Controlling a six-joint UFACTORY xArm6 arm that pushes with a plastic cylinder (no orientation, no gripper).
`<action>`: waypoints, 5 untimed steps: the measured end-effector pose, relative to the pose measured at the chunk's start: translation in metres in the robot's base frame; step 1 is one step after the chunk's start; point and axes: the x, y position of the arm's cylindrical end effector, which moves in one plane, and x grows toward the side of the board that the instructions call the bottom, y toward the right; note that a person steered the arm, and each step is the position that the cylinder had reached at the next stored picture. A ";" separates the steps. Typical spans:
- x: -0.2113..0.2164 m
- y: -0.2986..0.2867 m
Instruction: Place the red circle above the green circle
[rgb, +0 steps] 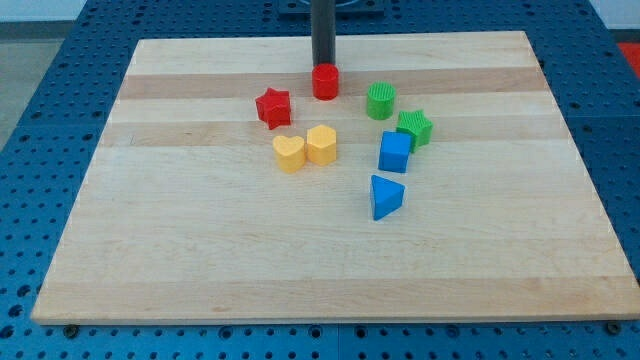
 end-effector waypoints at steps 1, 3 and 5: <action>0.000 -0.002; 0.000 -0.046; 0.020 -0.061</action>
